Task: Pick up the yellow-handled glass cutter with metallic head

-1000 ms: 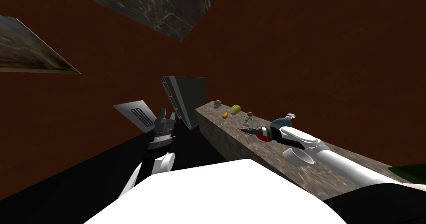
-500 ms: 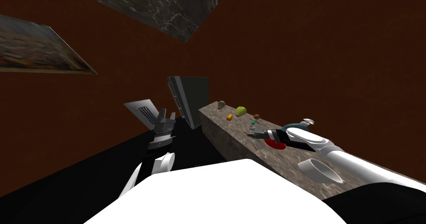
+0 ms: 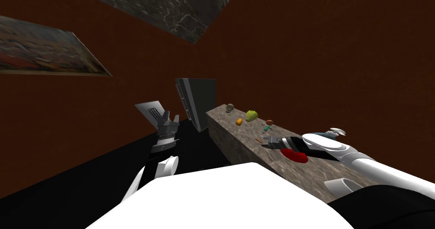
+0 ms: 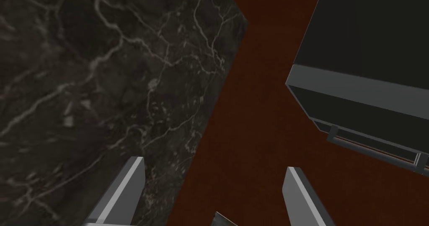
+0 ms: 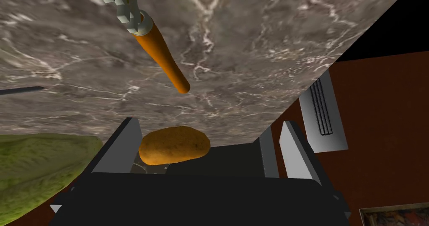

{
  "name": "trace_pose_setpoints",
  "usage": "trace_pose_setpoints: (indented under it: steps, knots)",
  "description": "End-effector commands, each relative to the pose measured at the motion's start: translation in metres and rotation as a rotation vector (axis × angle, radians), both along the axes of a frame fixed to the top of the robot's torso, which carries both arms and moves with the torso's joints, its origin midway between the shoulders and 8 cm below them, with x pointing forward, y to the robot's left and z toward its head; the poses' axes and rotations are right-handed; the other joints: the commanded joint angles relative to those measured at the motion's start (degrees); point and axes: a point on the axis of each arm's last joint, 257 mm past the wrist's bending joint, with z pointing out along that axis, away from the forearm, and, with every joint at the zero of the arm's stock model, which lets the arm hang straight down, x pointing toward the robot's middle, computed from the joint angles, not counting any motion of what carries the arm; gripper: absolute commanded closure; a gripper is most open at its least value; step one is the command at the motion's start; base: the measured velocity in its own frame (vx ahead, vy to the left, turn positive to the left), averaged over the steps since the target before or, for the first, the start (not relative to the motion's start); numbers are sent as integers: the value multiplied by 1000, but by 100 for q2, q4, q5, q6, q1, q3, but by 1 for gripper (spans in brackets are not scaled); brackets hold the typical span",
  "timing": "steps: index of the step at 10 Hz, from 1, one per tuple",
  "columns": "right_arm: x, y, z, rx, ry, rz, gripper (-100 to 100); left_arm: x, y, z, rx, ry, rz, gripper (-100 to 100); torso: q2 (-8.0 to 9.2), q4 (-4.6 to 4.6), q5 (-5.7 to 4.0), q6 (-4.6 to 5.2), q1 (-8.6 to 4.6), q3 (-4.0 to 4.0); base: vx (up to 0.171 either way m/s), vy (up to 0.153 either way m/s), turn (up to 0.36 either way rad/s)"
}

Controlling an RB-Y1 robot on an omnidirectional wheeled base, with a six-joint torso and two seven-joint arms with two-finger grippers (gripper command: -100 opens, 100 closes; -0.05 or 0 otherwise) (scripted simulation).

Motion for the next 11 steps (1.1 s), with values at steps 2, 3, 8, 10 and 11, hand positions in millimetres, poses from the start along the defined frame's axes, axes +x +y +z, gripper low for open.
trace_pose_setpoints:
  steps: [2,3,8,10,11]
  knots:
    - [-27,-35,-11,-83,71,1,-100,0,0,0,0,0,0,0,4,0,-1,2,-4,1,54,40,65]
    - [-27,-35,-11,-83,71,1,-100,0,0,0,0,0,0,0,7,1,-2,1,-3,3,42,41,66]
    - [-91,-95,-27,-227,219,11,-100,0,0,0,0,0,0,0,10,2,1,2,3,5,54,49,83]
    - [-96,-97,-29,-233,225,11,-100,0,0,0,0,0,0,0,6,1,0,2,1,3,40,36,27]
    - [-97,-98,-29,-235,228,12,0,0,0,0,0,0,0,0,17,3,-2,3,-7,9,0,0,0]
